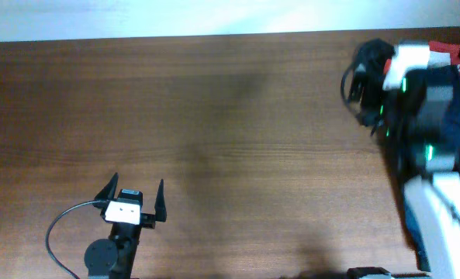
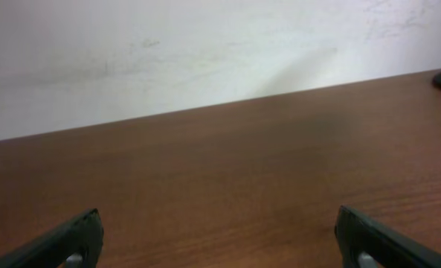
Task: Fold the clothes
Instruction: 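Reach the right gripper toward the clothes pile at the right edge, then grasp the navy trousers in the pile with the right gripper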
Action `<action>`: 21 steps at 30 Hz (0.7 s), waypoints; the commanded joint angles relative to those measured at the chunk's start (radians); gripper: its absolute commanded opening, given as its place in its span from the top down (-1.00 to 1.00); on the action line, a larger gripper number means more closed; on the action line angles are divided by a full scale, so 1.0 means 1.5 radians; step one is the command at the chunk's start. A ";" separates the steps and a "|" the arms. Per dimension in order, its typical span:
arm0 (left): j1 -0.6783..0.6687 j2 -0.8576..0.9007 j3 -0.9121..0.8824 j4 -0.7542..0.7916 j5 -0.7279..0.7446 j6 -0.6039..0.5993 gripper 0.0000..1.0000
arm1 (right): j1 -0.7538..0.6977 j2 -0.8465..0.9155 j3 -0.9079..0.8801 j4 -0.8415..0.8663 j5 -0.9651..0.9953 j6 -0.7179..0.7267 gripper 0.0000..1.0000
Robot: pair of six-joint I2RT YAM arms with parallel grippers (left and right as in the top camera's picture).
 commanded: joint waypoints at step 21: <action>0.004 -0.003 -0.002 -0.003 -0.002 -0.006 -0.98 | -0.138 0.611 0.272 -0.120 0.200 -0.081 -0.92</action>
